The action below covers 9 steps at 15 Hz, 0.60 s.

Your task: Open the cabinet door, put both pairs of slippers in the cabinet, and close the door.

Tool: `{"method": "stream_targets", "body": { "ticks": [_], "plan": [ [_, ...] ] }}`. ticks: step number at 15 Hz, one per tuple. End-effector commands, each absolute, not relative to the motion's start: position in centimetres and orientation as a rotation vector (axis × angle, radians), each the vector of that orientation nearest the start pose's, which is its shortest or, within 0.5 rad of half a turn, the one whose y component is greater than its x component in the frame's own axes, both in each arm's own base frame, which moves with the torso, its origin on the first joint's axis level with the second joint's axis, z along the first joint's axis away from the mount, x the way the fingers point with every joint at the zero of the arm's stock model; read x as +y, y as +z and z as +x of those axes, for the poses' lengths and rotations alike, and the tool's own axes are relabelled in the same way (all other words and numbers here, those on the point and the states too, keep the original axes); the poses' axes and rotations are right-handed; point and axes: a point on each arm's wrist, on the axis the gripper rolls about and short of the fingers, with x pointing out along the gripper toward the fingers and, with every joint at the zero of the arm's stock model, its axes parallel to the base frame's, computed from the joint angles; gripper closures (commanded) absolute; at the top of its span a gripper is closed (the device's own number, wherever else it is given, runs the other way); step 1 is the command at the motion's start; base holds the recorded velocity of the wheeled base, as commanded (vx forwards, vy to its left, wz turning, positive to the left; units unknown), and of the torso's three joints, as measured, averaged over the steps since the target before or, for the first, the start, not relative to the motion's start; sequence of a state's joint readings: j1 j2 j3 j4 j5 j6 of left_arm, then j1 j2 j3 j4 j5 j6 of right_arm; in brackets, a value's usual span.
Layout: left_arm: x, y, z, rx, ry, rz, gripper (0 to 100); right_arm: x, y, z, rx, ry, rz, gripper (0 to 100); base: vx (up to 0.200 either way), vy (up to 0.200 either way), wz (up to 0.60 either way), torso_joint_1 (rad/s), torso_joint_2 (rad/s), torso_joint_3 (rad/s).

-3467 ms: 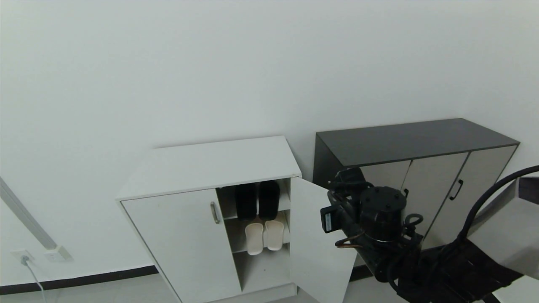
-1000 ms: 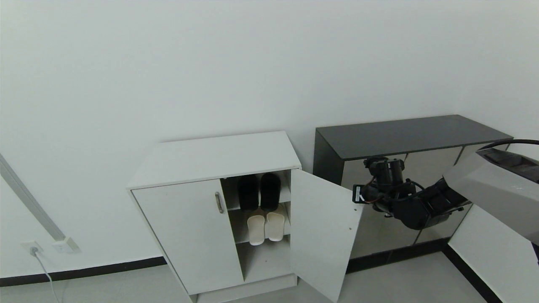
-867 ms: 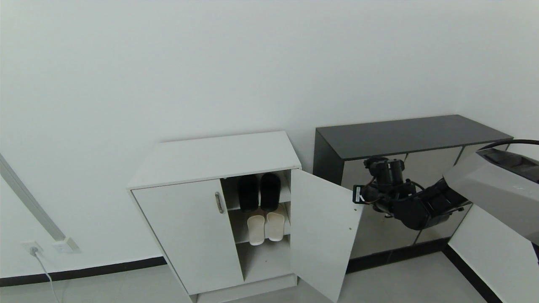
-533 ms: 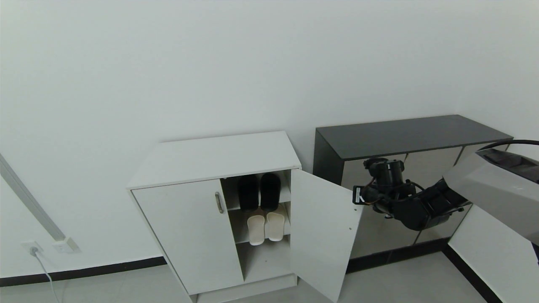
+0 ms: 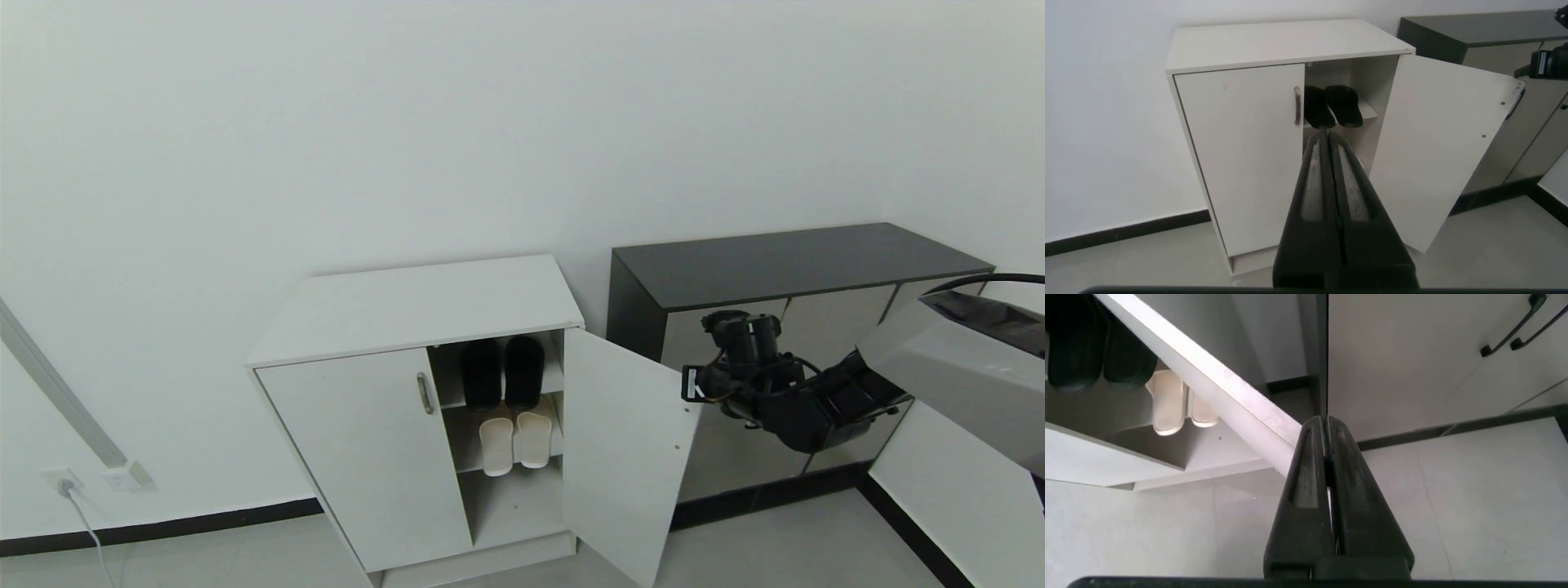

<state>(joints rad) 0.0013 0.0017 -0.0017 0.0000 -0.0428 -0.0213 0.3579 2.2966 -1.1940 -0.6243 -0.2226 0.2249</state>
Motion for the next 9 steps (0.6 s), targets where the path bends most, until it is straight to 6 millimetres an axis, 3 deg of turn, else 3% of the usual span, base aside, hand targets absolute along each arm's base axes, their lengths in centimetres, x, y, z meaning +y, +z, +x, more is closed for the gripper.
{"method": "stream_targets", "body": {
  "ticks": [1, 5, 9],
  "plan": [
    [-0.1, 7.6, -2.3, 0.0, -0.041, -0.021, 100, 15.3, 5.8, 40.4, 0.473, 0.097, 0.079, 100, 0.0, 0.0, 0.0, 0.0, 0.0, 0.0],
    [-0.1, 7.6, -2.3, 0.0, -0.041, -0.021, 100, 17.8, 6.8, 37.7, 0.482, 0.174, 0.057, 100, 0.0, 0.0, 0.0, 0.0, 0.0, 0.0],
    [-0.1, 7.6, -2.3, 0.0, -0.041, -0.023, 100, 21.2, 8.3, 33.2, 0.485, 0.291, 0.033, 100, 0.0, 0.0, 0.0, 0.0, 0.0, 0.0]
  ]
}}
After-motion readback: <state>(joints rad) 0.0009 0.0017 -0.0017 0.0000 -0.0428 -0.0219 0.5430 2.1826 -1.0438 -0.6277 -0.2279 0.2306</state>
